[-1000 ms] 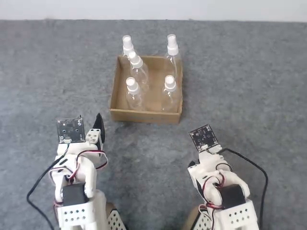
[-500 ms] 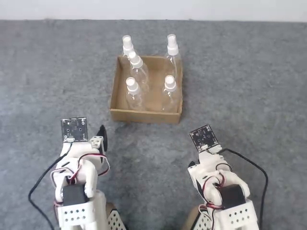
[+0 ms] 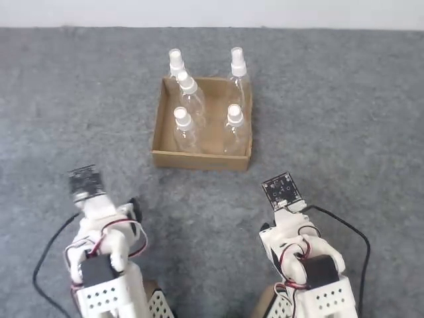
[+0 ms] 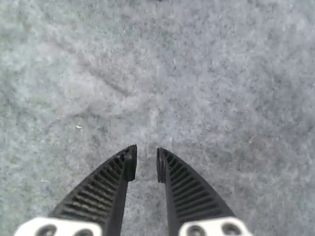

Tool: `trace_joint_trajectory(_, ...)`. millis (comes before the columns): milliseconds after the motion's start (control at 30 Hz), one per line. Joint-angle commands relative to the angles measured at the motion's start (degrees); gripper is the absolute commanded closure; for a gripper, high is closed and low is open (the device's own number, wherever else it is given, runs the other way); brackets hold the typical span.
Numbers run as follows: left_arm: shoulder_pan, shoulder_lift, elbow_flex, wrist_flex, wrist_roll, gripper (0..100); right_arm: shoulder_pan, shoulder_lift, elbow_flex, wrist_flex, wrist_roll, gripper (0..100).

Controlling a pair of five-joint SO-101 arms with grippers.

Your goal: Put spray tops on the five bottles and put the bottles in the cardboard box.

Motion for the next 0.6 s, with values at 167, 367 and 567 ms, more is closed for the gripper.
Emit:
trace_joint_trajectory(167, 1.8, -0.8, -0.7, 0.3, 5.0, 82, 0.4, -0.7, 1.1, 0.2, 0.4, 97.5)
trace_joint_trajectory(367, 6.5, -0.8, -0.7, 0.4, -0.4, 82, 0.4, -0.7, 1.1, 0.2, 0.4, 97.5)
trace_joint_trajectory(567, 6.4, -0.8, -0.7, 0.4, -0.7, 87, 0.4, -0.7, 1.1, 0.2, 0.4, 97.5)
